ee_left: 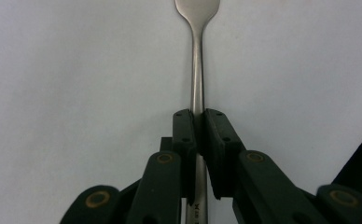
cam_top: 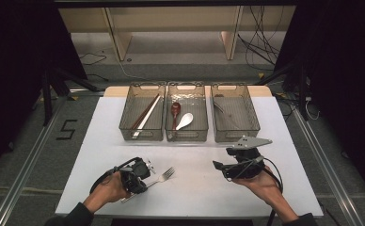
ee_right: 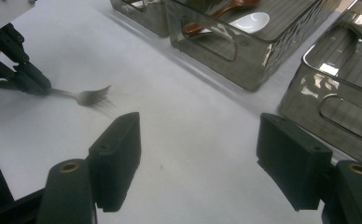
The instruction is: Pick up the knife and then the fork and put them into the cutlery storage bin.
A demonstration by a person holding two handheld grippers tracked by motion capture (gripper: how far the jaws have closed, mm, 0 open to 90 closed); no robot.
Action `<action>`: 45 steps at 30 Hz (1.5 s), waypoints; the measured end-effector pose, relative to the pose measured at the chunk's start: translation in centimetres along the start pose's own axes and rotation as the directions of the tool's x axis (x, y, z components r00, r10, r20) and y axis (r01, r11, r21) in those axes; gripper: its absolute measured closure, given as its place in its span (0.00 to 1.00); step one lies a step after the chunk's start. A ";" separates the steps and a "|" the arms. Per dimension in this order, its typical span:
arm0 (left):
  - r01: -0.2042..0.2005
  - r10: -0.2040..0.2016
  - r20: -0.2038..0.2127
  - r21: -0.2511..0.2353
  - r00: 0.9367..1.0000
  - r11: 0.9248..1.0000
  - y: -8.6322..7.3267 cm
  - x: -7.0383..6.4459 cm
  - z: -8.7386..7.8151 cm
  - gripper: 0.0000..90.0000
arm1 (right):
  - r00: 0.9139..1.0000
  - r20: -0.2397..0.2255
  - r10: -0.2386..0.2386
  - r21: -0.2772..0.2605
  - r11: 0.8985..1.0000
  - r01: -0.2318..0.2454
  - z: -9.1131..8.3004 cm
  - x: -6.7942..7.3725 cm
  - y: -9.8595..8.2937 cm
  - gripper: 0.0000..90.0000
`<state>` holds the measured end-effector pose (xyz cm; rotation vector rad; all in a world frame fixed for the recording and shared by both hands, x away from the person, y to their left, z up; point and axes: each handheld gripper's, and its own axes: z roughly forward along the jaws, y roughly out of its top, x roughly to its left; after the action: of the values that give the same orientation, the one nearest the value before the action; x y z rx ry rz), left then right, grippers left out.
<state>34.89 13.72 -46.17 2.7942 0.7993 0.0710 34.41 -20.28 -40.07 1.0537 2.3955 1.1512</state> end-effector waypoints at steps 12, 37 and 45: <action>-0.002 0.006 0.046 -0.076 0.999 0.997 0.5 -0.4 -1.2 0.92 | 0.999 -0.045 -0.029 -0.013 0.999 0.029 0.5 1.1 0.4 0.35; -0.113 0.134 0.196 -0.116 0.971 0.987 3.9 -3.7 -3.7 0.92 | 0.834 -0.232 -0.501 0.048 0.850 0.525 6.1 10.7 0.5 0.40; -0.129 0.151 0.217 -0.112 0.965 0.985 4.4 -3.9 -3.9 0.92 | 0.779 -0.218 -0.588 0.078 0.785 0.615 7.4 11.9 -0.4 0.50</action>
<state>33.43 8.87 -41.30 2.6997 0.5293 -0.1747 29.85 -7.82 -44.41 0.1480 2.6846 0.8660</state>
